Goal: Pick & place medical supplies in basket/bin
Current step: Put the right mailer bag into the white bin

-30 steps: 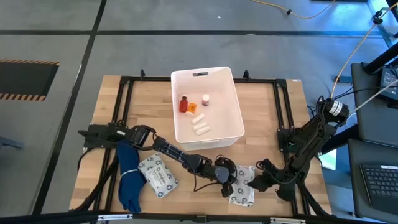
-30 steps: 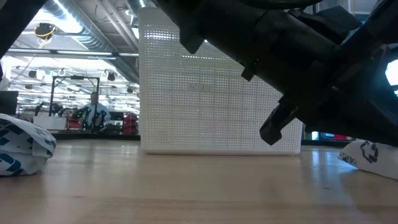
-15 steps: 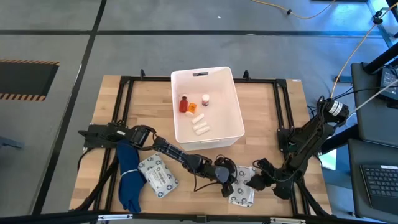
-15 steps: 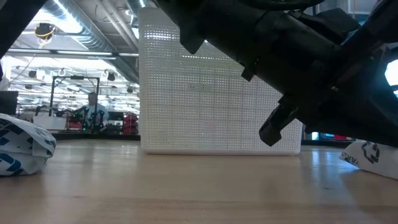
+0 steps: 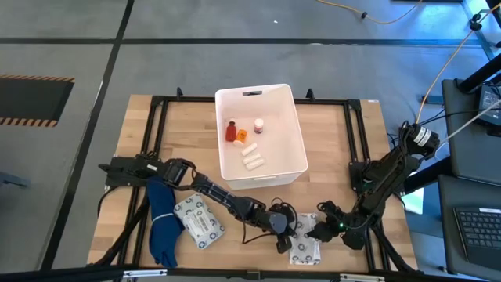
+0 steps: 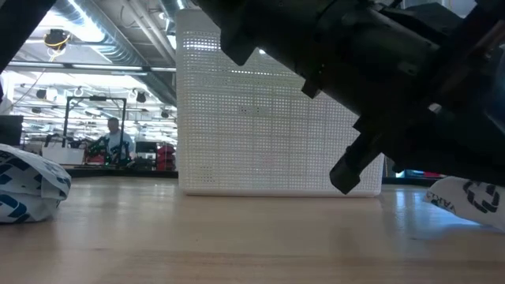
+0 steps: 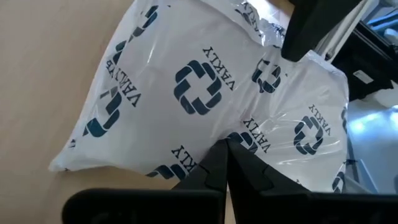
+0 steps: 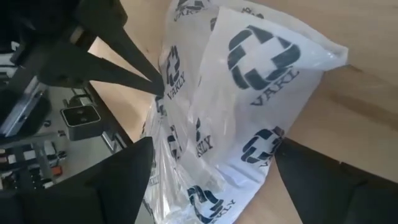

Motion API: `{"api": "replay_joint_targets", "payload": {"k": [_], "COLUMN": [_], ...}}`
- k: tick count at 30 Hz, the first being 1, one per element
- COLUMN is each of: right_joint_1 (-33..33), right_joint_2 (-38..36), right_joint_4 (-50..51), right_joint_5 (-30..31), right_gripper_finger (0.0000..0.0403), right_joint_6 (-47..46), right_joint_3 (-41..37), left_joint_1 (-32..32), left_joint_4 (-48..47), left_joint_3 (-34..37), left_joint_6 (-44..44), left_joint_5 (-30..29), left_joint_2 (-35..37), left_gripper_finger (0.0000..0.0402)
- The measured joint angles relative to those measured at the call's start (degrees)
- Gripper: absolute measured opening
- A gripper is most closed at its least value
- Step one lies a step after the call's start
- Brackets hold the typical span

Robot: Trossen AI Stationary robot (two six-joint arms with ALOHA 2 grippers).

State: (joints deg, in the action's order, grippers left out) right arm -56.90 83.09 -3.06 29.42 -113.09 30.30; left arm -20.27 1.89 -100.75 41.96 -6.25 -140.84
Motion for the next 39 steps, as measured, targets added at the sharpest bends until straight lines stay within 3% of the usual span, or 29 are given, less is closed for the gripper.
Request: {"api": "replay_joint_targets", "payload": {"k": [12,21,26,39], "right_joint_1": [1.8,2.2,2.3,2.5], "right_joint_2": [2.5,3.0,2.9,2.9], "right_joint_4": [0.1,-1.1,-0.1,1.5], "right_joint_5": [-0.8,-1.8,-4.0,-4.1], "right_gripper_finger": [0.0268,0.0181,0.0168,0.0168], "right_joint_6": [2.4,4.1,3.9,3.6], "right_joint_3": [0.0,0.1,0.4,0.5], "left_joint_1": [0.0,0.1,0.4,1.0], "left_joint_4": [0.6,0.5,0.8,-7.6], "left_joint_3": [0.0,0.0,0.1,0.3], "left_joint_6": [-2.0,-2.1,-3.8,-16.9], "left_joint_5": [-0.9,-0.4,2.6,1.2], "left_joint_2": [-0.1,-0.1,0.2,6.4], "left_gripper_finger": [0.0002,0.0002,0.0004,0.0100]}}
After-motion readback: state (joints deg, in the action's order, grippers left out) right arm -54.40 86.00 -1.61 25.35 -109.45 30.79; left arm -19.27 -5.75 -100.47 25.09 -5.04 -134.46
